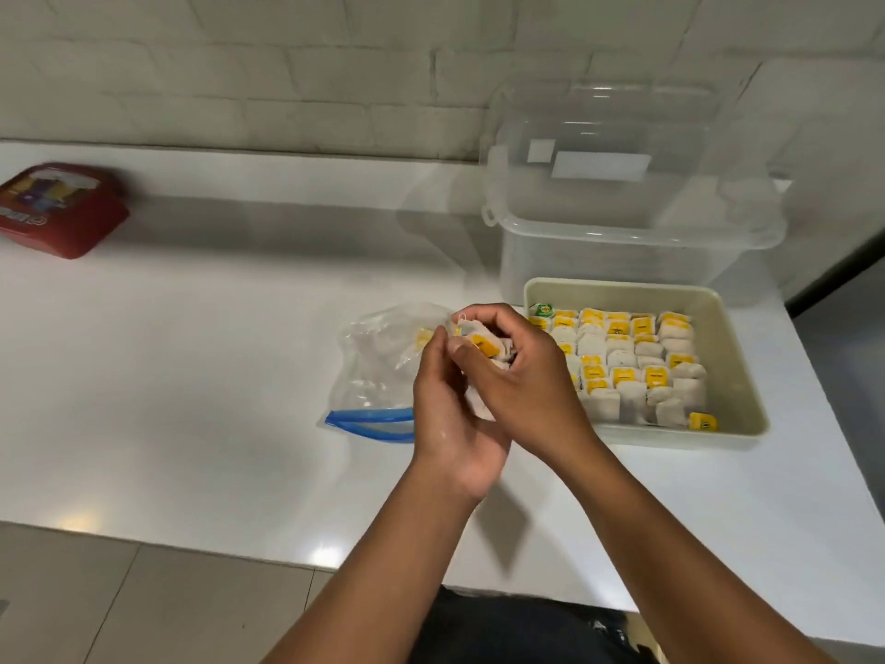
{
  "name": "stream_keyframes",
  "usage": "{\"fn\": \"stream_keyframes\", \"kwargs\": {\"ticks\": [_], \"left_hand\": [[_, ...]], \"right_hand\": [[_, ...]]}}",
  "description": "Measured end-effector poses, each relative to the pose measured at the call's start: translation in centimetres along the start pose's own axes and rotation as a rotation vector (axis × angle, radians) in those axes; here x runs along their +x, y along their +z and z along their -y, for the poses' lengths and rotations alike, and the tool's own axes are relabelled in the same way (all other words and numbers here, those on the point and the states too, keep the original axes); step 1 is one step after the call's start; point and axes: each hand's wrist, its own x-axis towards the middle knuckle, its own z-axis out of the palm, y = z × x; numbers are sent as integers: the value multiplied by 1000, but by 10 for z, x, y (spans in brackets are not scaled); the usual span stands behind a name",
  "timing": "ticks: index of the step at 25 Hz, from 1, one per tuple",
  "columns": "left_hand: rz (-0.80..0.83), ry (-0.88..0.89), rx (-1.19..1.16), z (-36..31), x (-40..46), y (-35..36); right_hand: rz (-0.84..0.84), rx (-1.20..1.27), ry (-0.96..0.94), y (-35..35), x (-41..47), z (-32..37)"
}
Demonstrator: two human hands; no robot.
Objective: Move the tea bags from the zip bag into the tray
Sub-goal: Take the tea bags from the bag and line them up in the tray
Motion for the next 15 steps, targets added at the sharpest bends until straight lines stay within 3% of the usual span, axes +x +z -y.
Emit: {"fn": "stream_keyframes", "kwargs": {"ticks": [2, 5, 12, 15], "left_hand": [[47, -107, -78, 9, 10, 7], [48, -142, 38, 26, 29, 15], [91, -185, 87, 54, 53, 40], [87, -204, 151, 63, 62, 45]], "right_hand": [[-67, -195, -98, -19, -1, -7], [-128, -426, -175, -55, 4, -18], [-262, -332, -195, -133, 4, -24], [-139, -451, -226, -159, 6, -27]]}}
